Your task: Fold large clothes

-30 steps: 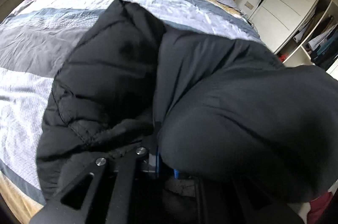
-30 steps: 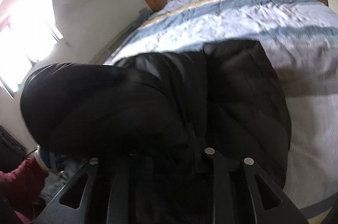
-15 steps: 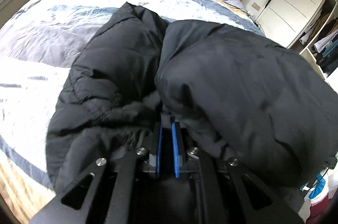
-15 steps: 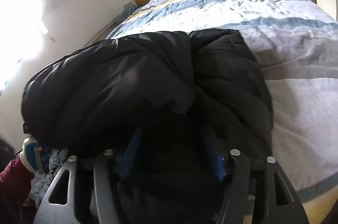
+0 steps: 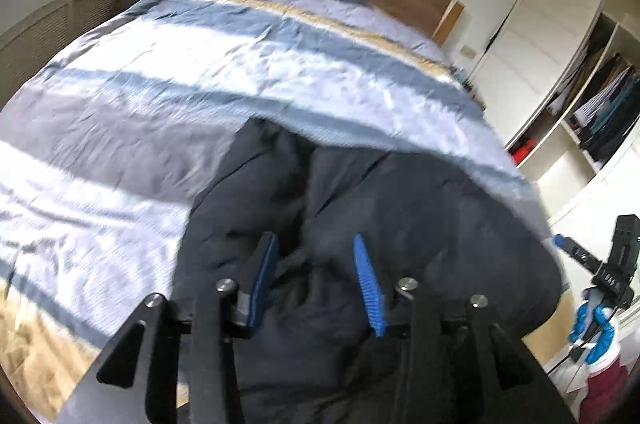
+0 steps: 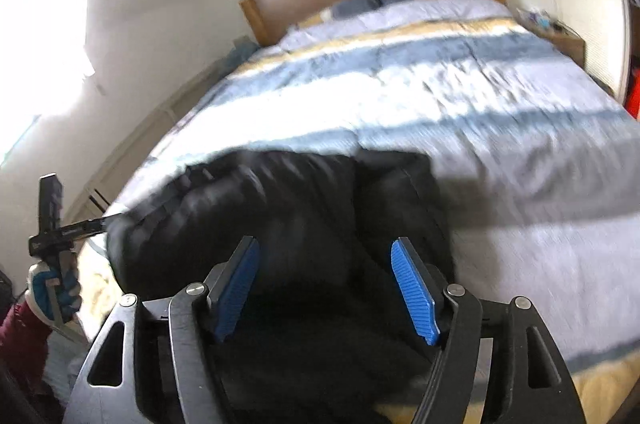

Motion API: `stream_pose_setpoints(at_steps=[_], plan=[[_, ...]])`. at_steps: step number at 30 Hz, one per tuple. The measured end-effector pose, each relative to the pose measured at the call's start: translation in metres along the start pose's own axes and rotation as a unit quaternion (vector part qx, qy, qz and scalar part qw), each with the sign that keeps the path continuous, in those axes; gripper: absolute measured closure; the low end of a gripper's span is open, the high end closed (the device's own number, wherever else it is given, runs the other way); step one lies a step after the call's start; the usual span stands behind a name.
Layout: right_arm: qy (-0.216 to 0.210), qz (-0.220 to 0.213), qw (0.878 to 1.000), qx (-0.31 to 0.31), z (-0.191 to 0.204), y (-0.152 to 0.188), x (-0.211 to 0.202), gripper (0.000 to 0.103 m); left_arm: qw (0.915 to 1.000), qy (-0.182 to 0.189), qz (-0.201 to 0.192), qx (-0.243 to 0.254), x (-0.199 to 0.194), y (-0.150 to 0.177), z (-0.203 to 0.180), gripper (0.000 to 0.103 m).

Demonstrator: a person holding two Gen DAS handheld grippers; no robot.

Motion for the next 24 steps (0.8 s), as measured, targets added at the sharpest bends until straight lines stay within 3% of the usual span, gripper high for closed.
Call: stream_pose_setpoints(at_steps=[6, 10, 17, 24], plan=[[-0.041, 0.011, 0.998, -0.043, 0.057, -0.017, 0.038, 0.032, 0.9991, 0.025, 0.013, 0.030, 0.040, -0.013, -0.051, 0.064], [-0.052, 0.026, 0.997, -0.060, 0.079, -0.011, 0.059, 0.032, 0.9982, 0.027, 0.032, 0.044, 0.068, -0.004, -0.070, 0.064], [-0.044, 0.077, 0.993, -0.078, 0.077, 0.031, 0.087, 0.032, 0.9966, 0.009, 0.065, 0.051, 0.102, 0.037, -0.064, 0.064], [-0.033, 0.101, 0.989, -0.099, 0.073, 0.086, 0.086, 0.032, 0.9903, -0.022, 0.077, 0.113, 0.098, 0.089, -0.067, 0.064]])
Point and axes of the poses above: each gripper's, at about its wrist camera, not at the fingertips, and x roughly the way its jaws point, z to its left, y to its underside, the point moved 9 cm from there along x, roughly the way its jaws point, and after that the axes turned 6 degrees about y, right-handed, at the moved point
